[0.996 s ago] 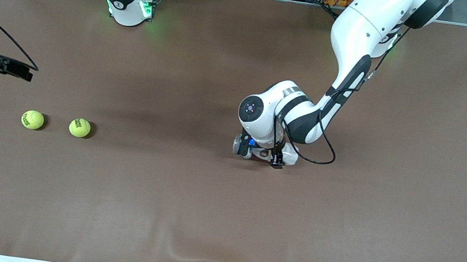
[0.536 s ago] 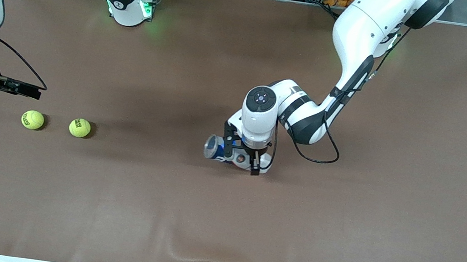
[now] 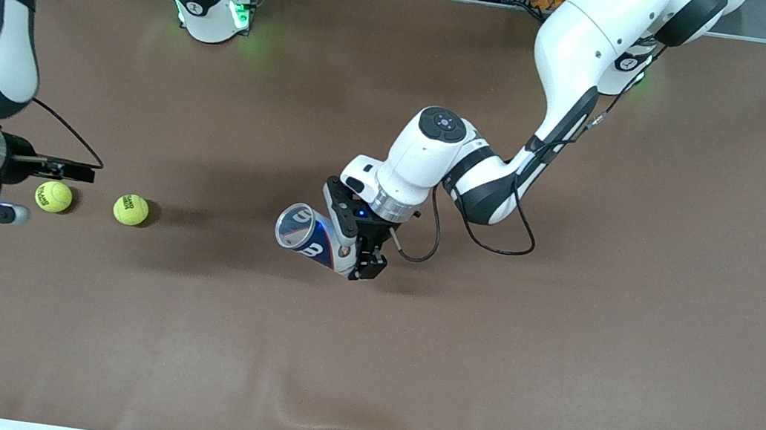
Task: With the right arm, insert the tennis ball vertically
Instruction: 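Stand the tube upright with the left gripper while the right gripper reaches, then grasp the nearer tennis ball with the right gripper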
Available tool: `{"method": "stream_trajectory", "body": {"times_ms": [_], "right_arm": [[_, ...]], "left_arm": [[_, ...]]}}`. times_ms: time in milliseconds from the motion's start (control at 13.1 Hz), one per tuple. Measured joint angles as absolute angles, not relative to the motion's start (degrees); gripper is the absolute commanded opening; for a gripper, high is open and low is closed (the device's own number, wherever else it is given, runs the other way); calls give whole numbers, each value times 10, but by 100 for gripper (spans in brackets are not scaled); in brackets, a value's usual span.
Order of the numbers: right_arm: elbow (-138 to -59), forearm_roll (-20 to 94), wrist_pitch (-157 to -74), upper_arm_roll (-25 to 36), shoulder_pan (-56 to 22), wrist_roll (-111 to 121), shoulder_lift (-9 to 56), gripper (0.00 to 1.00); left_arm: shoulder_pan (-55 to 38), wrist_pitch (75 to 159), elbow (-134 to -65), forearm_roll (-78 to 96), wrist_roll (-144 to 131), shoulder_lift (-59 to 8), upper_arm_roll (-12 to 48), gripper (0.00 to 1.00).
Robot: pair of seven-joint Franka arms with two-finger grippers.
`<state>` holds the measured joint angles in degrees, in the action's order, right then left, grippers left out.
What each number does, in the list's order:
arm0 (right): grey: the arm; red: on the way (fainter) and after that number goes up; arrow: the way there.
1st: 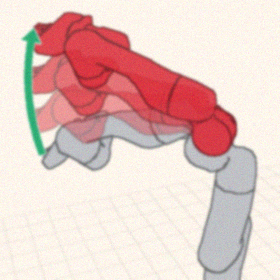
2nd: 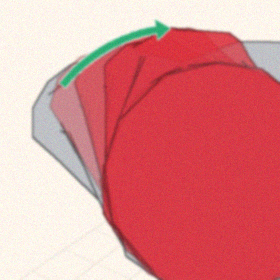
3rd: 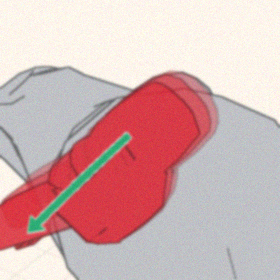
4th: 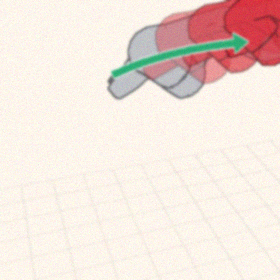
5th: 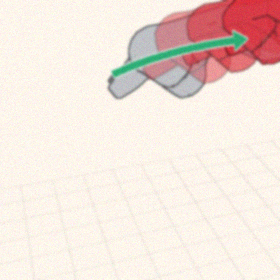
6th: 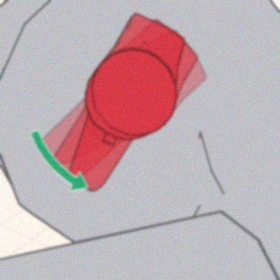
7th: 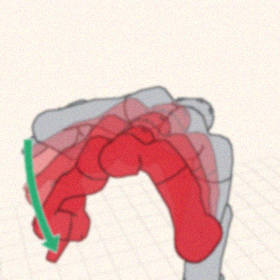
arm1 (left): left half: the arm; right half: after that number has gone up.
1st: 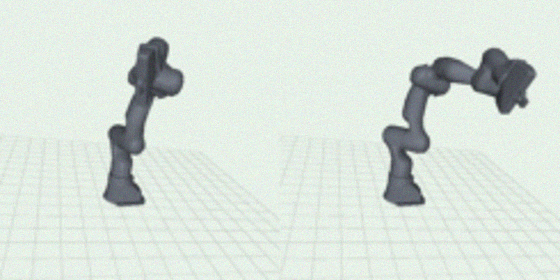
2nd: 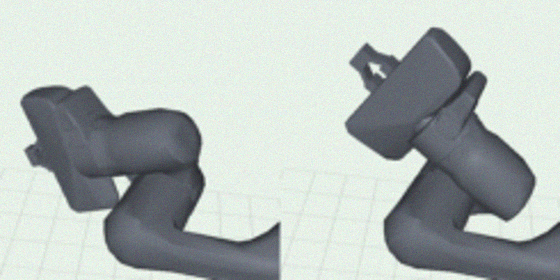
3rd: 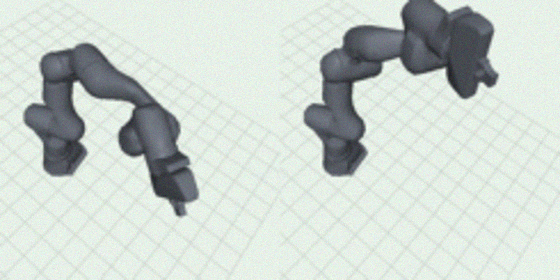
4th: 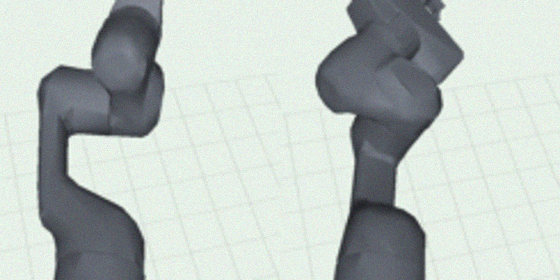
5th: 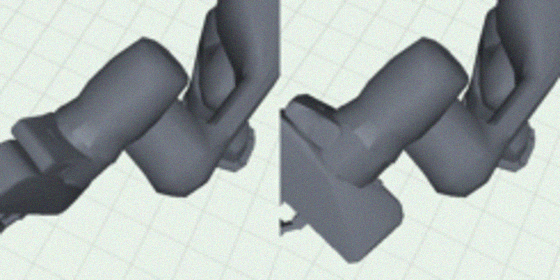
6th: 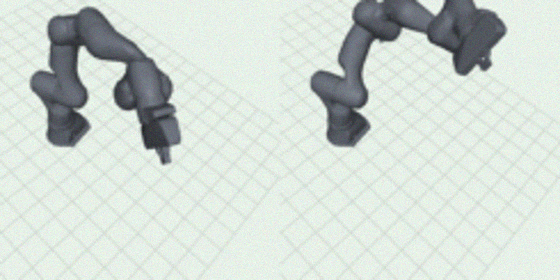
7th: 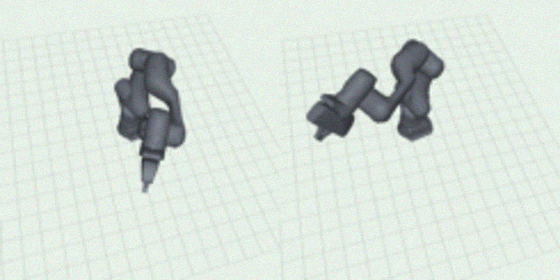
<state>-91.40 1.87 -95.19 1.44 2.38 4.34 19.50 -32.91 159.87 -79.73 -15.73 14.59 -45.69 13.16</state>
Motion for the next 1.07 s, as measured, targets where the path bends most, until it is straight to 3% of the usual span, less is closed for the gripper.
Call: {"method": "stream_trajectory", "body": {"times_ms": [306,842,1072], "right_arm": [[-989,19,-1026,14,26,53,199,100],[-1134,19,-1218,14,26,63,199,100],[-1162,18,-1259,14,26,65,201,100]], "left_arm": [[-361,1756,-799,-99,118,-493,133,74],[-375,1875,-799,-46,83,-530,133,74],[-378,1915,-799,-46,61,-552,133,74]]}}
